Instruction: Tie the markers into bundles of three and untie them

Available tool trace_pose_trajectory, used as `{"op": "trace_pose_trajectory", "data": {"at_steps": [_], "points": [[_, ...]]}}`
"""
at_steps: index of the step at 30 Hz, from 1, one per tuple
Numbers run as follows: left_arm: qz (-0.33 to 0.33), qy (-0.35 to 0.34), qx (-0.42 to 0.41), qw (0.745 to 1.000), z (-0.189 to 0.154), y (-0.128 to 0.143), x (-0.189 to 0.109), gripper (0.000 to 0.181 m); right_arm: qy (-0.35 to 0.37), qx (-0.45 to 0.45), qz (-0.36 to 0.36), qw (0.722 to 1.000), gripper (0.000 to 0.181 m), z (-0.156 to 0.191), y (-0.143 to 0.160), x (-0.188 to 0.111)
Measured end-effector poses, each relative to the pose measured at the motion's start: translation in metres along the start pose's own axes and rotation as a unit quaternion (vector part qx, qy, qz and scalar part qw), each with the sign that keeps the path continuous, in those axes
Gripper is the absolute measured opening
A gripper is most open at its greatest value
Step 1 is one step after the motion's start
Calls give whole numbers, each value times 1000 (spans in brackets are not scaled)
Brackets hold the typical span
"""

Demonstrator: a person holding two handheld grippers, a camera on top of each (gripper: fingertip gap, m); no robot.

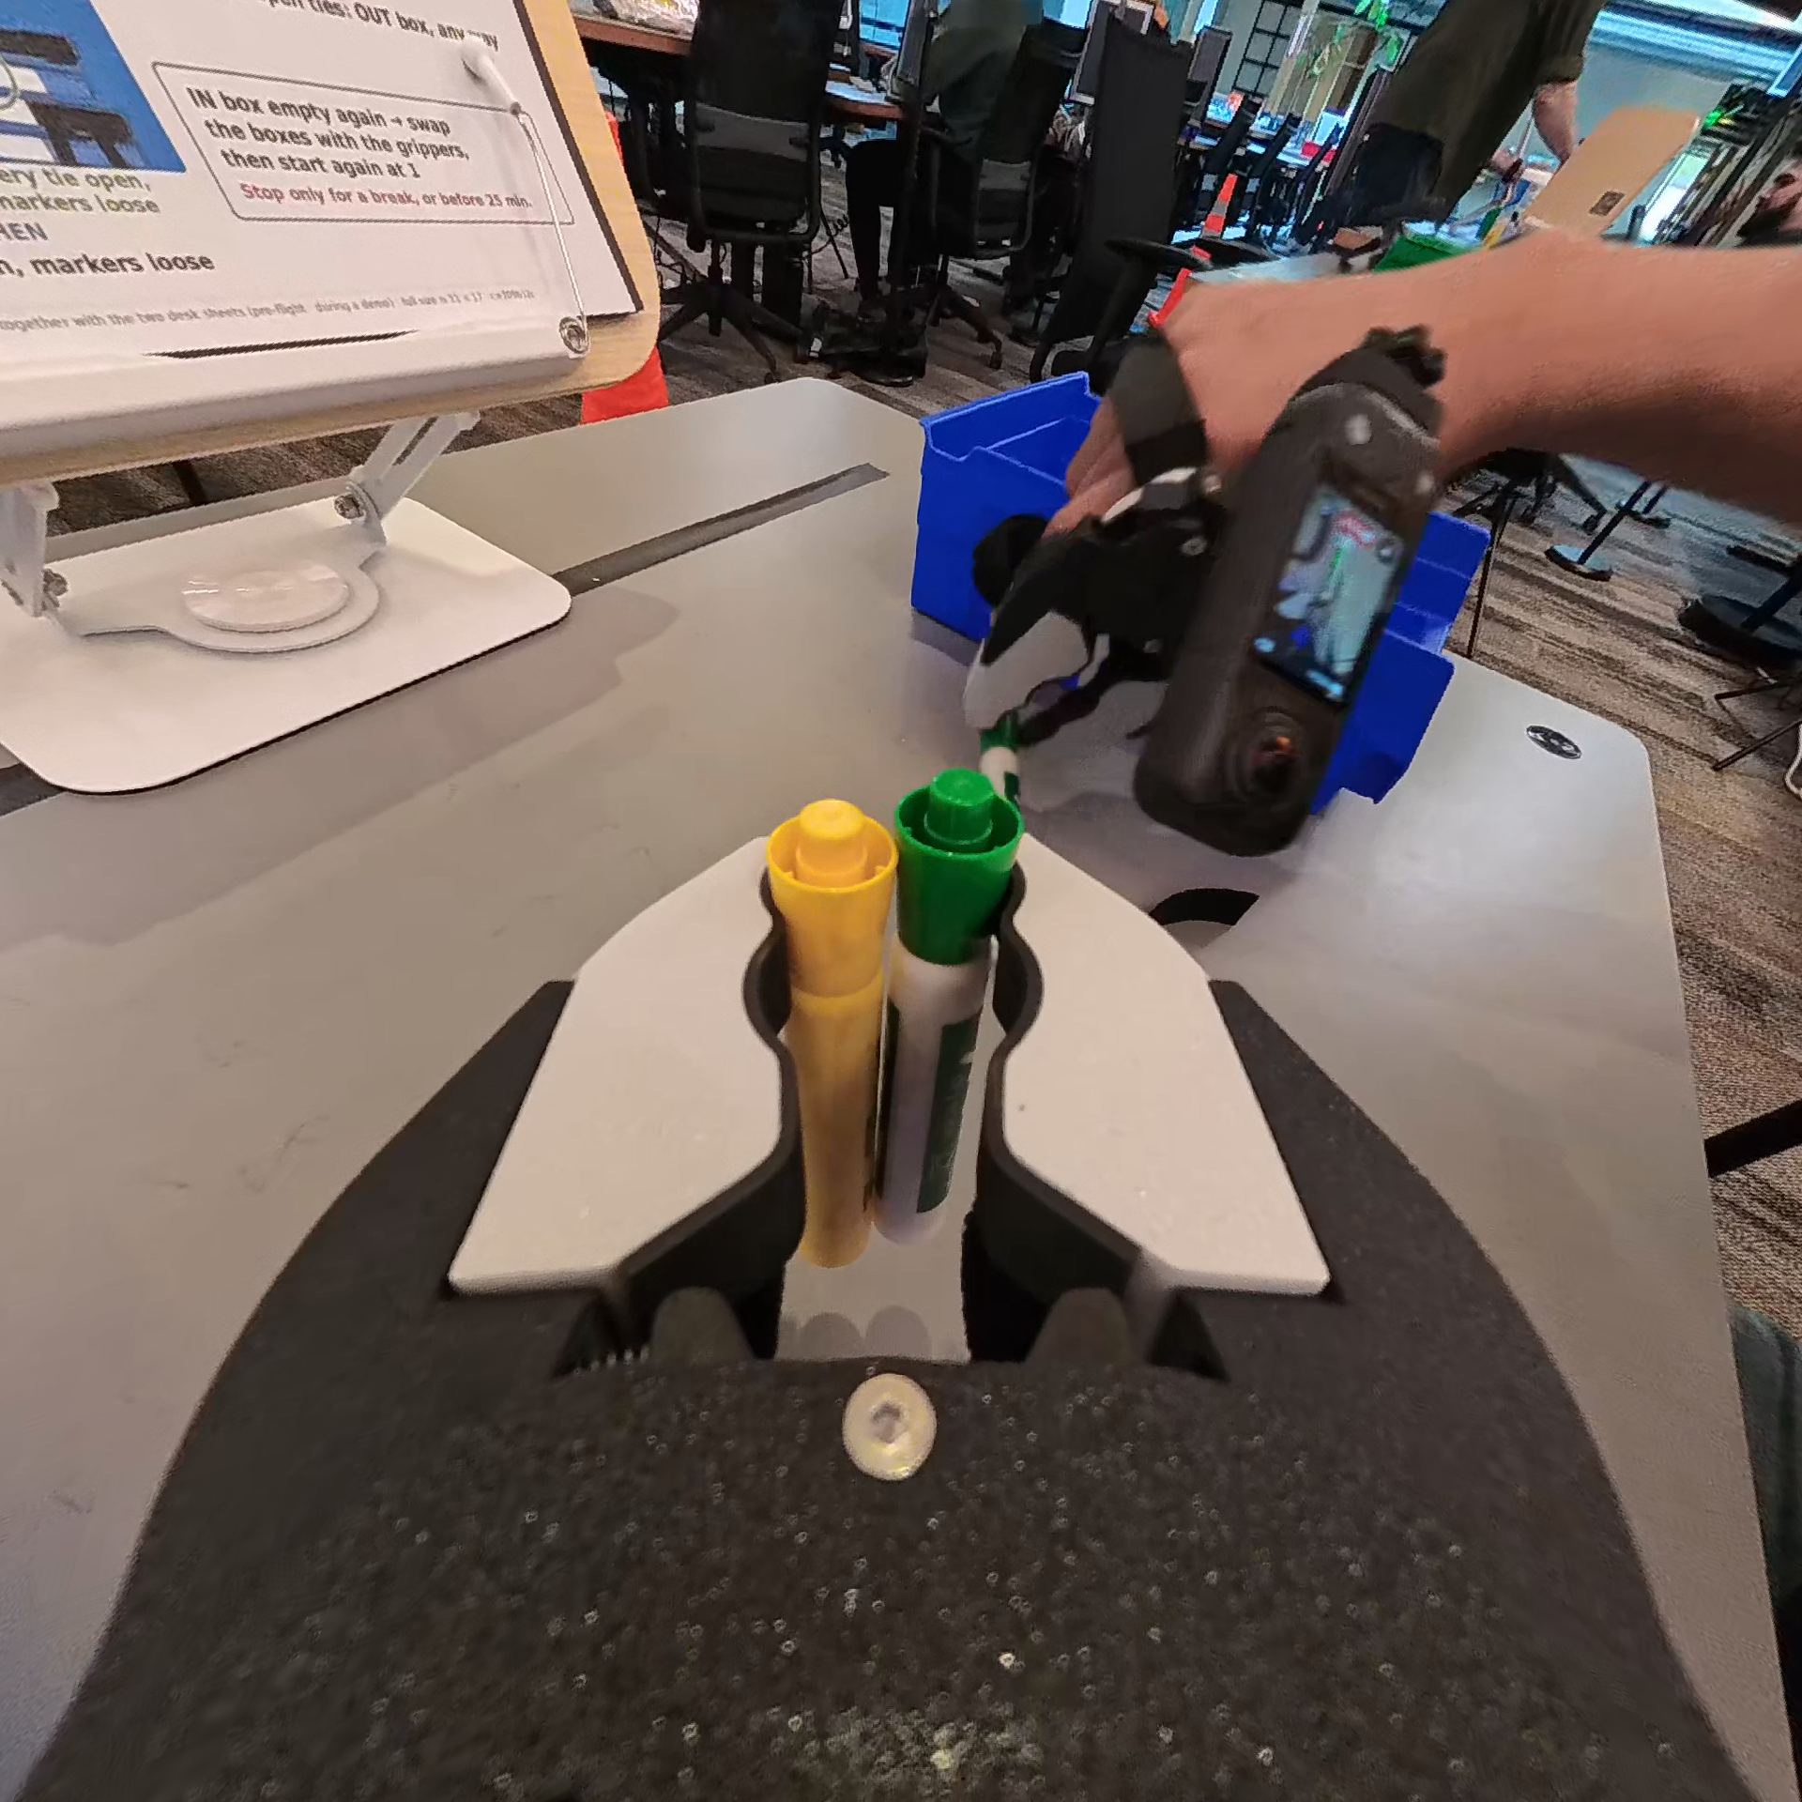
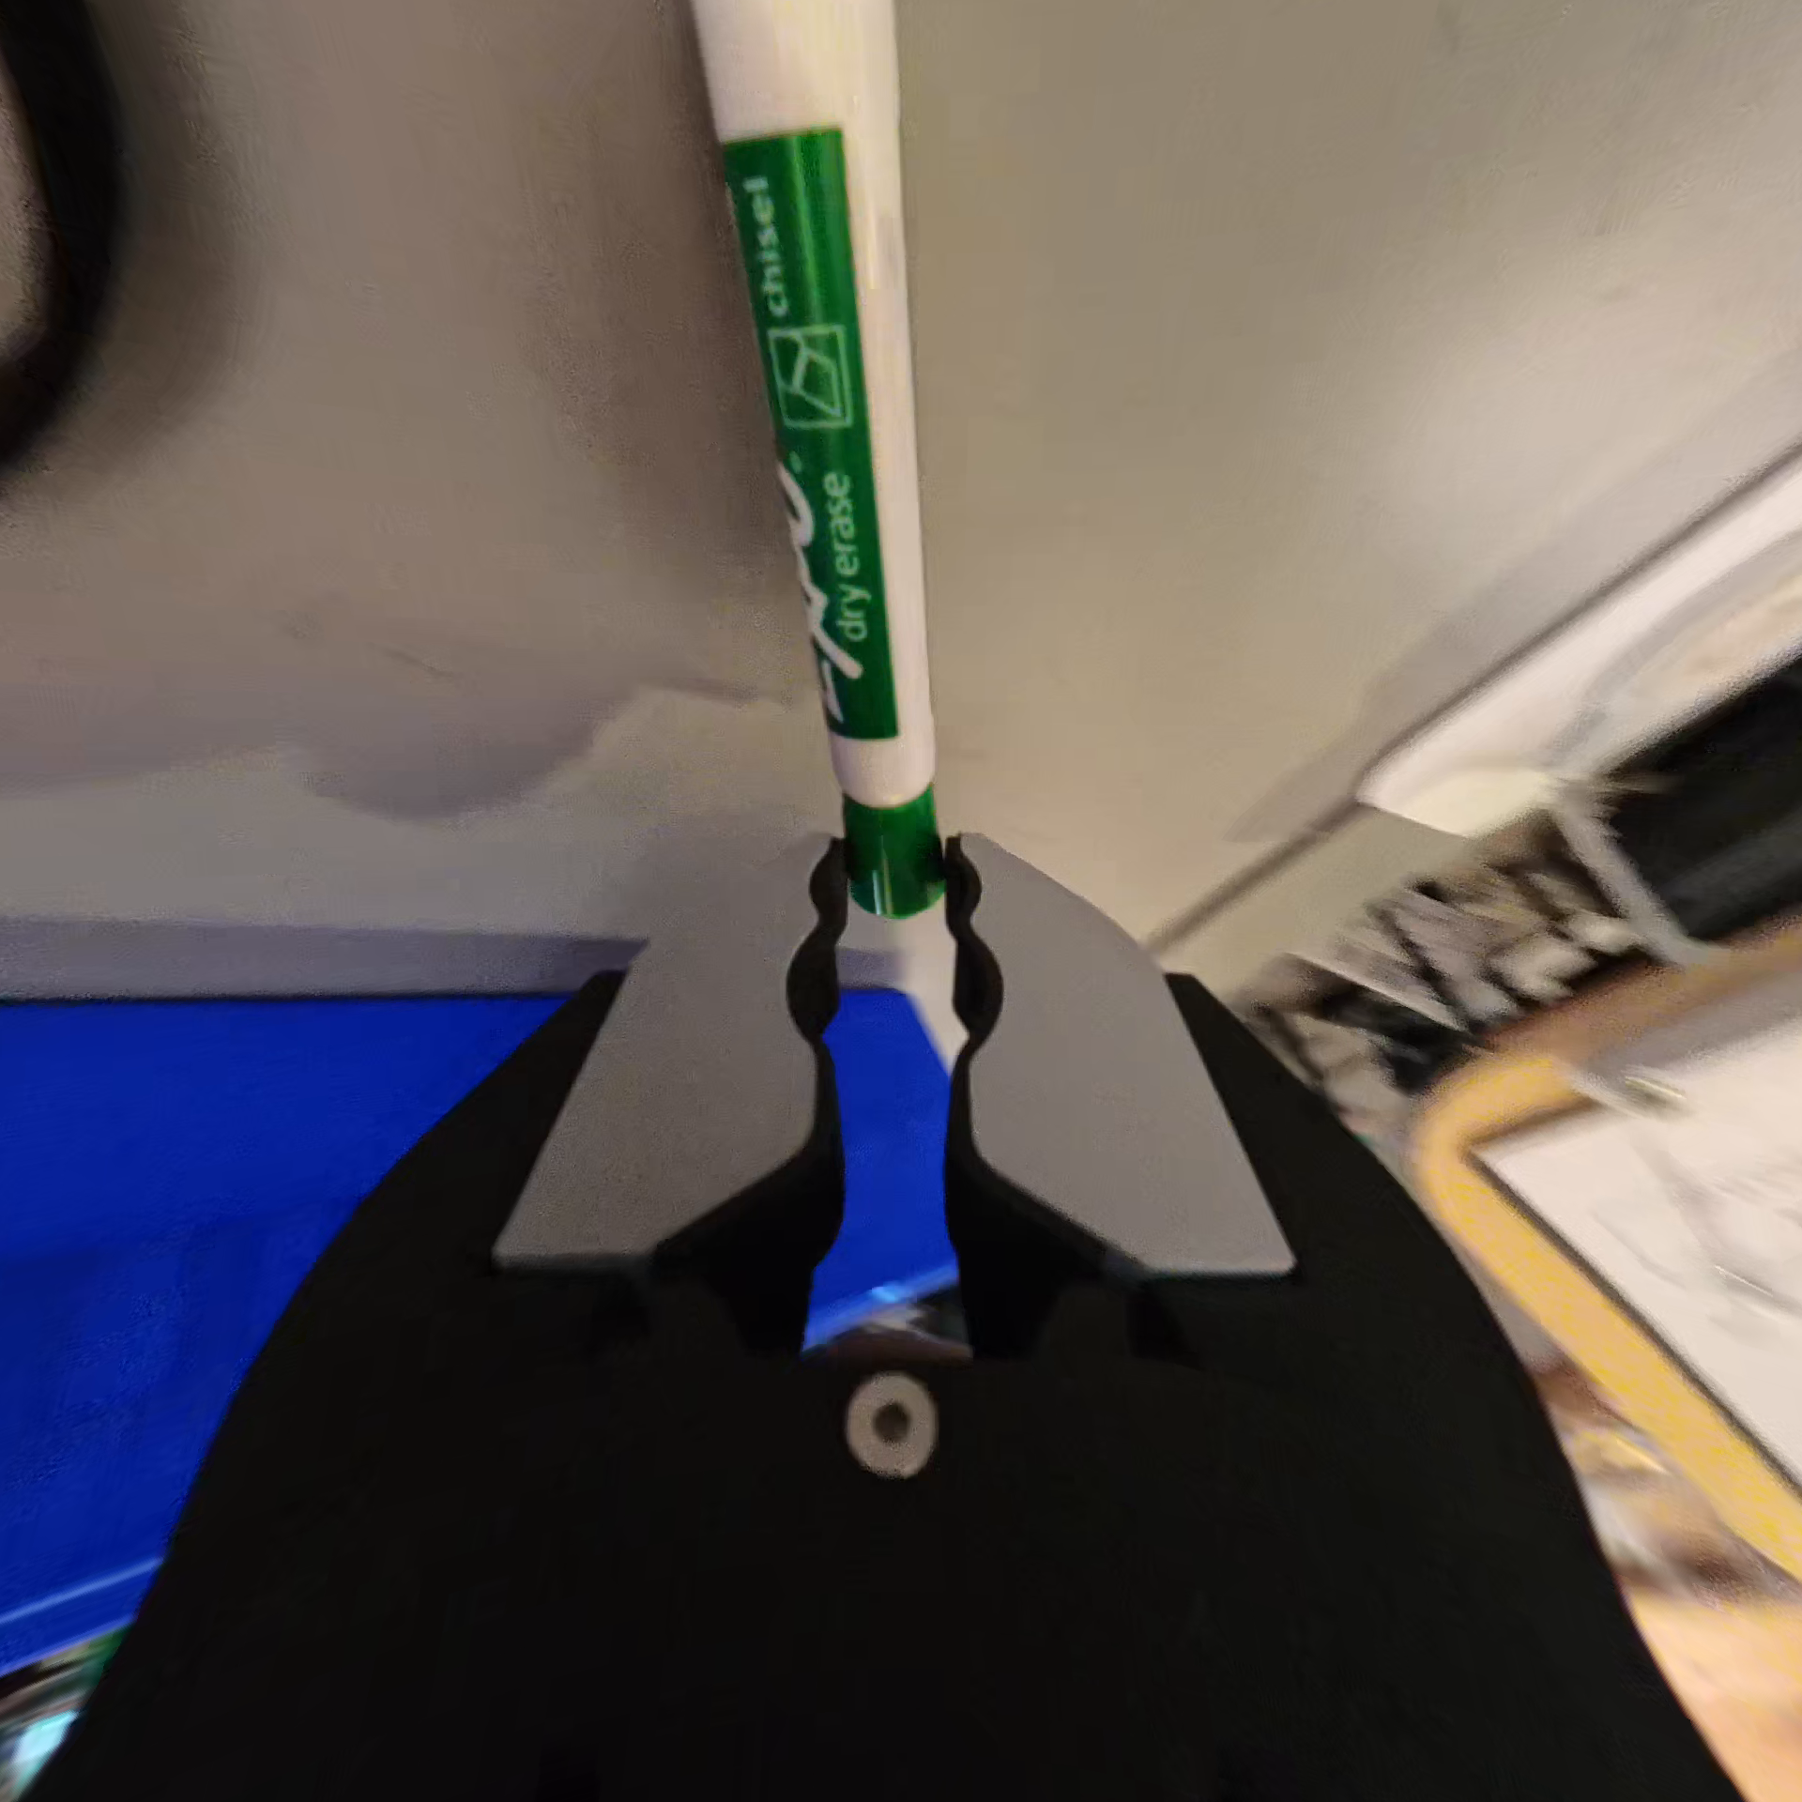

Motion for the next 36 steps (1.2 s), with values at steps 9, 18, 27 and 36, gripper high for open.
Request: {"op": "trace_pose_trajectory", "data": {"at_steps": [9, 18, 27, 36], "points": [[3, 2, -3, 1000, 1, 3, 1, 38, 429, -182, 82, 881, 18, -65, -15, -57], [4, 4, -9, 1000, 2, 6, 3, 38, 449, -293, 74, 841, 18, -65, -37, -65], [6, 3, -8, 1000, 3, 7, 2, 38, 420, -374, 87, 822, 18, -77, -52, -76], [11, 4, -9, 1000, 4, 10, 5, 38, 439, -365, 74, 818, 26, -73, -68, -90]]}}
Point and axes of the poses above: each gripper's, where its closed fingertips meet, x out along the fingers, y out of its underside, z = x × y across the jaws, the point moved 2 cm from there along -x, back along the fingers, and after that the axes turned 5 degrees about z, right-handed, at the moved point
